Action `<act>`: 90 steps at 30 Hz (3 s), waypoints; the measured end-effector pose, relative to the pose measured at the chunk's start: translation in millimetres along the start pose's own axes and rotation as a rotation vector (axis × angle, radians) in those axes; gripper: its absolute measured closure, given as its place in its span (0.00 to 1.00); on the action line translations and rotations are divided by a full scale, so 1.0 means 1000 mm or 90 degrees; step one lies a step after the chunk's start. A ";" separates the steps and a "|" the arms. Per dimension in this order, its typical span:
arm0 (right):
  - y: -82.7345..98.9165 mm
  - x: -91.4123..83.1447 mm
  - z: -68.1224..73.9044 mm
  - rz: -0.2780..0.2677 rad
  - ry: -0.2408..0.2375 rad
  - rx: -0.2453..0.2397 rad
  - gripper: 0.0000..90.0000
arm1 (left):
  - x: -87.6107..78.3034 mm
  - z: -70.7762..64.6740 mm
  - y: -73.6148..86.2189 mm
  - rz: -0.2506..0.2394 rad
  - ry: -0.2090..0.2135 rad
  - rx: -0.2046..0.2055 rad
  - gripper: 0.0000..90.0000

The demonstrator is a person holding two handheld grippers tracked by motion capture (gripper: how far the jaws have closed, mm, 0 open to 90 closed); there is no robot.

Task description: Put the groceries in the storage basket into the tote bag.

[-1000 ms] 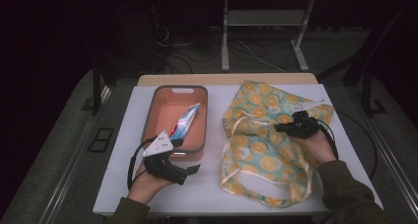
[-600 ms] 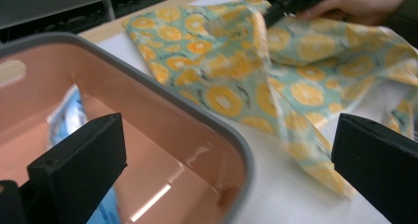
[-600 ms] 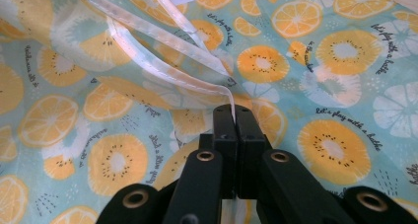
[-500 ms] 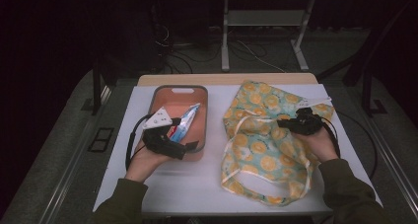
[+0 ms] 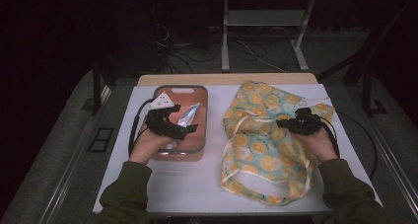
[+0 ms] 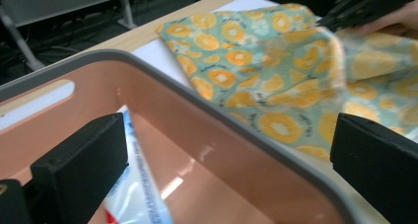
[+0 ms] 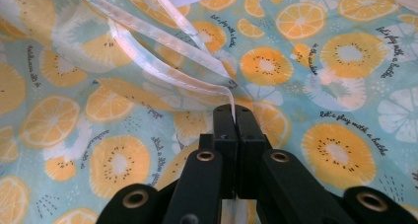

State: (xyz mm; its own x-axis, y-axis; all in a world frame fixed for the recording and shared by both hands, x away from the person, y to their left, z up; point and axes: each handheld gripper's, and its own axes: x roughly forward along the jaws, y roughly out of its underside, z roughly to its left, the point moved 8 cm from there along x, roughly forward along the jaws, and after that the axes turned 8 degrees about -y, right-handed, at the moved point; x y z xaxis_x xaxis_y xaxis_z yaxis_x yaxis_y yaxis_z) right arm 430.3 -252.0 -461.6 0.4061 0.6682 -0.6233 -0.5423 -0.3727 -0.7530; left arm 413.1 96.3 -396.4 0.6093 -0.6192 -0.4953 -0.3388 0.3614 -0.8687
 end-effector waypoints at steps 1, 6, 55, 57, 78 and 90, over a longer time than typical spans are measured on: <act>0.000 0.000 0.000 -0.001 0.000 0.000 0.99 | 0.002 0.003 0.001 0.006 -0.004 -0.003 0.00; 0.000 0.001 0.000 0.000 0.000 -0.001 0.99 | 0.013 0.017 0.008 0.037 -0.025 -0.017 0.02; 0.002 0.000 0.004 0.009 0.004 -0.011 0.99 | 0.068 0.040 0.069 0.346 -0.077 -0.117 0.71; 0.002 0.000 0.004 0.009 0.004 -0.010 0.99 | 0.067 0.041 0.069 0.350 -0.078 -0.124 0.76; 0.001 -0.002 0.004 0.002 0.003 -0.012 0.99 | 0.022 0.038 -0.005 0.260 -0.056 -0.085 0.84; 0.000 -0.002 0.004 0.001 0.005 -0.011 0.99 | 0.025 -0.023 -0.030 0.245 0.027 -0.006 0.84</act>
State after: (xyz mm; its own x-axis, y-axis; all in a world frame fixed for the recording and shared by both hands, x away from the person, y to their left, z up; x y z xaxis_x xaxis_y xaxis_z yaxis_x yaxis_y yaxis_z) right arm 426.2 -251.2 -459.5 0.4107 0.6628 -0.6261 -0.5299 -0.3853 -0.7555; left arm 422.3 54.2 -382.5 0.4063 -0.4685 -0.7844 -0.5427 0.5669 -0.6197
